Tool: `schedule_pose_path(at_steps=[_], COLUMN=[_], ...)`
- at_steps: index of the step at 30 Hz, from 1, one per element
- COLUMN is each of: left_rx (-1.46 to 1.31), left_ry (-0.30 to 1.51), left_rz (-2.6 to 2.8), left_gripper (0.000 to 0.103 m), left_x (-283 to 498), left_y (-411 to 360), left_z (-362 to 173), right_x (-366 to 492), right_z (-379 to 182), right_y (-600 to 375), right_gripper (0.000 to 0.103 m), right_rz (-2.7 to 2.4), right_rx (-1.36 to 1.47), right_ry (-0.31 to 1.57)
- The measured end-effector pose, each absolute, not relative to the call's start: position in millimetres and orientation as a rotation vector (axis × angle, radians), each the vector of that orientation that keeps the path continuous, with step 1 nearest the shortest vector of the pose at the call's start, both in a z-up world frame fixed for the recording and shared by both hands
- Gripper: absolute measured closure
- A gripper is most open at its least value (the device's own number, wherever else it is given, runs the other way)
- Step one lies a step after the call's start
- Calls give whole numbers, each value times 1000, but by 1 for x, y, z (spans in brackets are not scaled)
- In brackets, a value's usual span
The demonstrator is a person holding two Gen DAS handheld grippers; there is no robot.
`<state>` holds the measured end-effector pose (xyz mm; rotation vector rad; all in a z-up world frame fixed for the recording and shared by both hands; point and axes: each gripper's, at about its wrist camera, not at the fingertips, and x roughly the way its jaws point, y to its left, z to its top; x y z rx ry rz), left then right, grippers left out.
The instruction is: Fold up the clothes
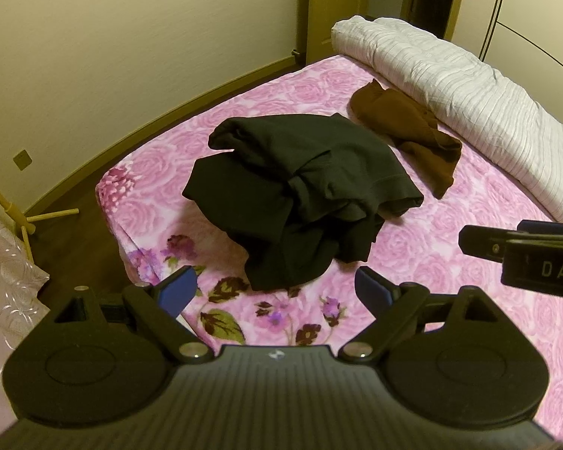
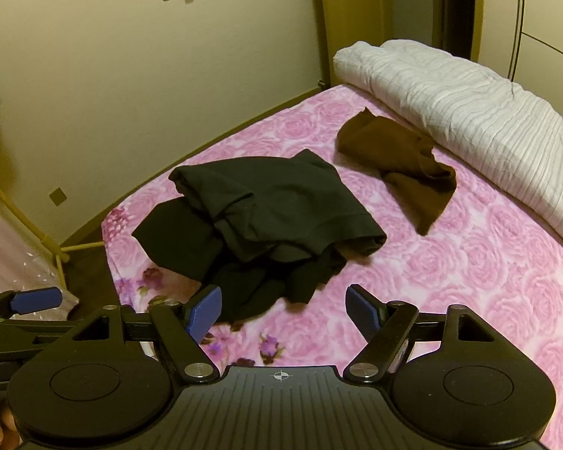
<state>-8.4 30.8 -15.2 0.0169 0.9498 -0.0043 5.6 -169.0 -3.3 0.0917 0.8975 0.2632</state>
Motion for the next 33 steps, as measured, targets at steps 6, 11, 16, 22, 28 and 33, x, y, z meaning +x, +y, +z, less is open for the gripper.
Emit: schedule_pose_path(at_steps=[6,11,16,22,28,33], left_rx=[16,15,14,13,13,13], left_ry=[955,958,960,963,966,967], left_rz=[-3,-3,-1,-4,-4,-3], left_gripper=[14,14,14,14,14,14], left_x=[-7,-6,-6,-6,-6,-7], left_y=[27,26,23,22,20,18], left_z=[-16,-18,-20,-21,-22,-22], right_x=[7,9,10,9,10,11], right_z=[-5,-6,-8,-9,-10,-10], right_y=[-171,-173,-174,-176,-177,-178], right_gripper=[27,27,27,27,27,27], right_rz=[262,261,258,257,256,255], right_rx=[91,90,90,91,94,96], right_ry=[901,904,908,912,918,918])
